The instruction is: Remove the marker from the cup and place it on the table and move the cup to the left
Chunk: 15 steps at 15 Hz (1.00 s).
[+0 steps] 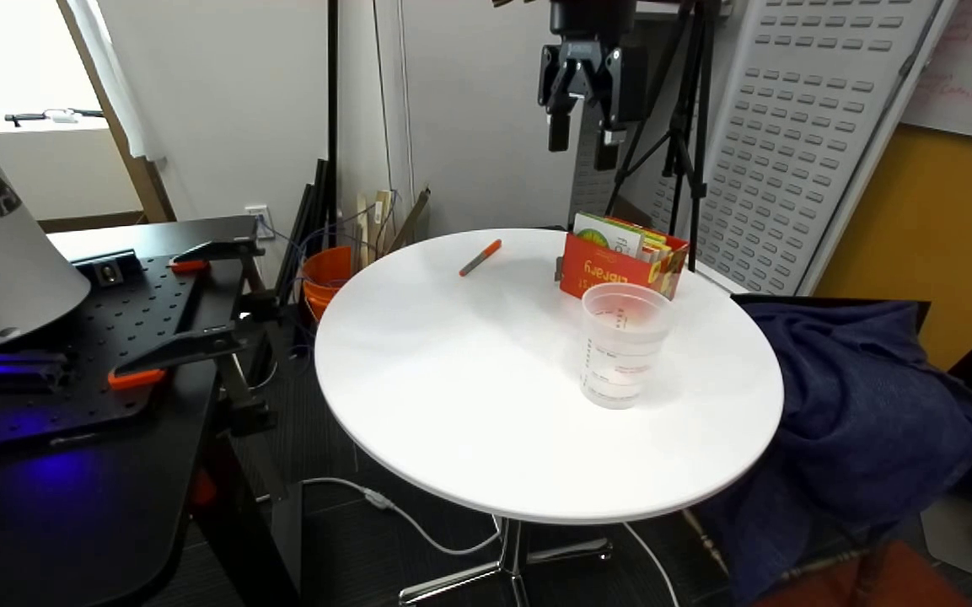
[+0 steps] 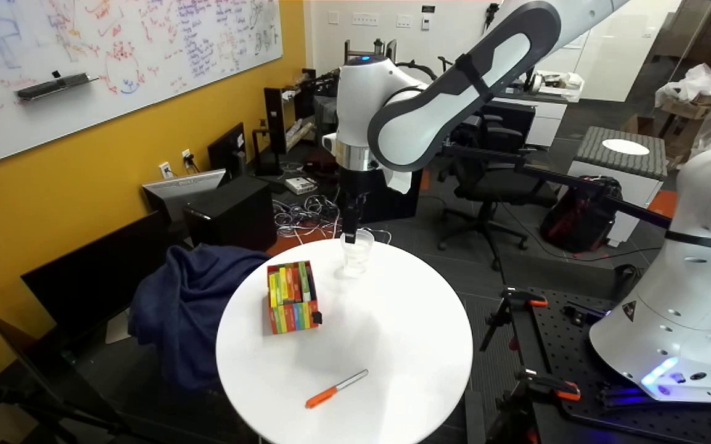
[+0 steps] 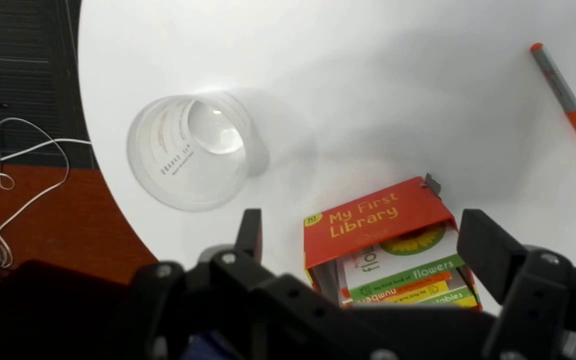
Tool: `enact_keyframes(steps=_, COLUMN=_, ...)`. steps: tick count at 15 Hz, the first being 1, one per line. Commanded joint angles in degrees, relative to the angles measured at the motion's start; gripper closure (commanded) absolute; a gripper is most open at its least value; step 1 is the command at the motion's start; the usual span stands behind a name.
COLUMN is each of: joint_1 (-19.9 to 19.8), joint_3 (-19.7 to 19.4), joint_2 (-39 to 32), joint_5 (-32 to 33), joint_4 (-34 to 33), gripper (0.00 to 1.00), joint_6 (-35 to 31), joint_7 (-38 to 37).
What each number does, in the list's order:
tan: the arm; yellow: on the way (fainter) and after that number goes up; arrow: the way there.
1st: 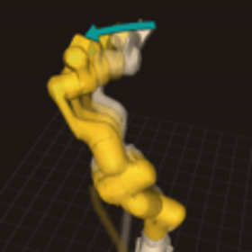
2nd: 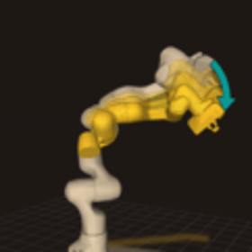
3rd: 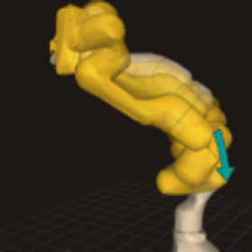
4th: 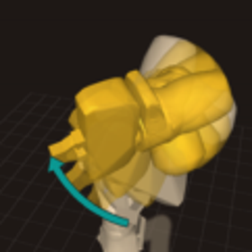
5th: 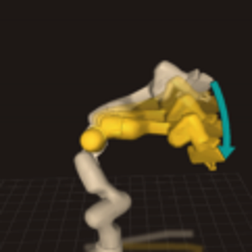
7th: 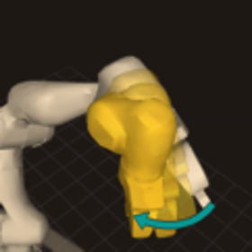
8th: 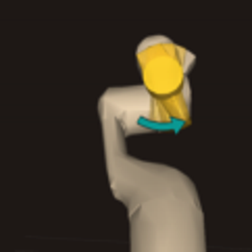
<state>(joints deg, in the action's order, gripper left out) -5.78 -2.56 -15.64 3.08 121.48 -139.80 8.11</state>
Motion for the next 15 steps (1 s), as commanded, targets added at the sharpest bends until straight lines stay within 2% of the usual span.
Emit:
enact_keyframes(steps=1, joint_1=-0.91, joint_3=-1.10, joint_2=0.54, joint_5=1.19, joint_4=2.28, gripper=0.00, joint_6=-2.55, joint_7=3.11)
enact_keyframes(steps=7, joint_1=-4.24, joint_3=-1.60, joint_2=0.02, joint_5=-0.47, joint_4=6.87, gripper=0.00, joint_6=-10.71, joint_7=9.35)
enact_keyframes(steps=15, joint_1=-8.89, joint_3=0.67, joint_2=-3.61, joint_5=-4.50, joint_4=5.60, gripper=0.00, joint_6=-10.39, joint_7=20.83)
